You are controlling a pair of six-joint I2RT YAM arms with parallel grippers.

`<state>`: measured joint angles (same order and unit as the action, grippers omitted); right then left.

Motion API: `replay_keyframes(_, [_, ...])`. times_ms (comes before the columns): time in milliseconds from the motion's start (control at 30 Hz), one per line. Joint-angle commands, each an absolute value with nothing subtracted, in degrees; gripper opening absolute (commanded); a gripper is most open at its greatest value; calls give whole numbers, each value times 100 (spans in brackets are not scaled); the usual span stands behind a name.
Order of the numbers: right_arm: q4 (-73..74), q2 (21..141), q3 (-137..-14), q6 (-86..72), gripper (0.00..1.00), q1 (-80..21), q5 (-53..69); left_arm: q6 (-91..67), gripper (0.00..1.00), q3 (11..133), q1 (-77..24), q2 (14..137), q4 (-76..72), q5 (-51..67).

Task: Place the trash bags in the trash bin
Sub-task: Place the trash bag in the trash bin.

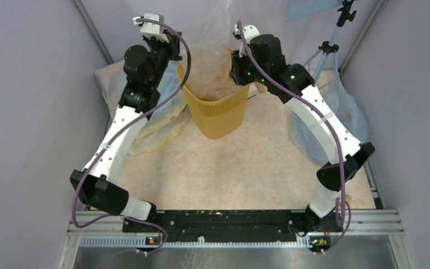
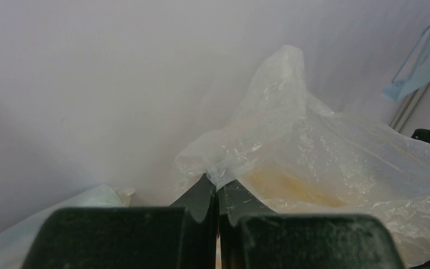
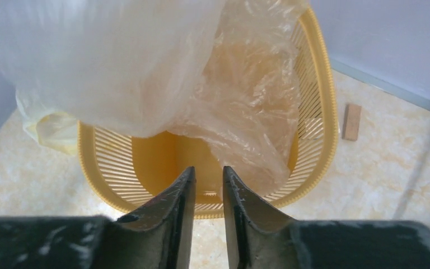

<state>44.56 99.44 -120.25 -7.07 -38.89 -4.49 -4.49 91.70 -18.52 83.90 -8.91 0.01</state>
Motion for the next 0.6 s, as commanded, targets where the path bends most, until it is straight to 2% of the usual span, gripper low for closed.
replay_keyframes(0, [4486, 9417, -12698, -683, 30, -3915, -869, -638, 0, 8788, -1828, 7847, -1095, 299])
replay_keyframes(167, [4317, 9377, -13106, -860, 61, -3919, -1035, -753, 0, 8366, -1821, 7503, -1045, 534])
replay_keyframes(300, [4130, 9489, -13362, -999, 82, -3915, -922, -819, 0, 8089, -1822, 7278, -927, 663])
replay_keyframes(567, [4019, 9965, -13671, -1202, 85, -3919, -961, -863, 0, 7797, -1819, 6961, -711, 824])
